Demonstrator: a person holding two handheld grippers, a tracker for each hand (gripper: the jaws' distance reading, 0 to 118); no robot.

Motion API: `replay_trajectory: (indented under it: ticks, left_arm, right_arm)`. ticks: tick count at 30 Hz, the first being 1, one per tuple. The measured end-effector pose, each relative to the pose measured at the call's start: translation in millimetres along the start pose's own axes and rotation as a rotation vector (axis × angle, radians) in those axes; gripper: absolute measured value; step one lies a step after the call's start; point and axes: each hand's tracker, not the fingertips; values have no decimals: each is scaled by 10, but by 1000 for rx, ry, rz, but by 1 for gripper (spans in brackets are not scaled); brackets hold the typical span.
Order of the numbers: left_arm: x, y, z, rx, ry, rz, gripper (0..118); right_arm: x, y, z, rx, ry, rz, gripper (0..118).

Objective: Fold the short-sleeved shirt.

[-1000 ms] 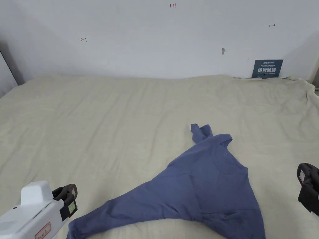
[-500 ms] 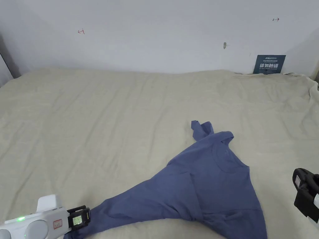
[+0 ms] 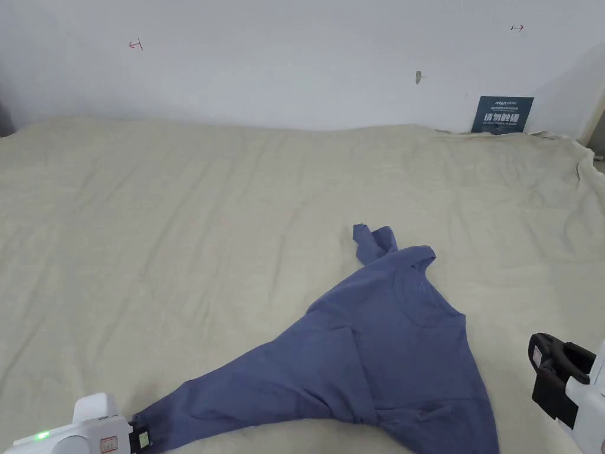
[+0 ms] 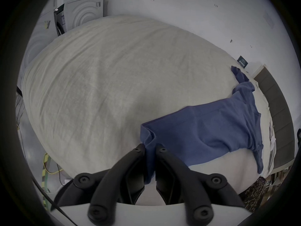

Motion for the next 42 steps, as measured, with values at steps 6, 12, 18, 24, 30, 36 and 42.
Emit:
replay_trajectory:
  ticks: [6,12,18,24,30,36,42]
  left_arm:
    - [59,-6,213,68,-28,-59,3]
    - [24,119,513,146,-102,-31,3]
    - [44,217,554,164,-117,-32,3]
    - [30,243,426,151,-114,-26,3]
    - [94,266,333,121,-91,-28,3]
    - [165,272,317,114,-86,-7,3]
    - [60,258,304,130,-90,-8,3]
  right_arm:
    - [51,83,-466,-73,34,-12,3]
    - [117,340,-1458,-157,75,-35,99]
    - [235,604,-2707,-263,76,-147,106]
    - [133,685,-3721,-403,7,-111,104]
    - [11,591,-4282,-483,-7,-121,88]
    - [-198,482,-4392,-529,42,-45,9]
    - [-260,548,-4019,-414,83,-11,4]
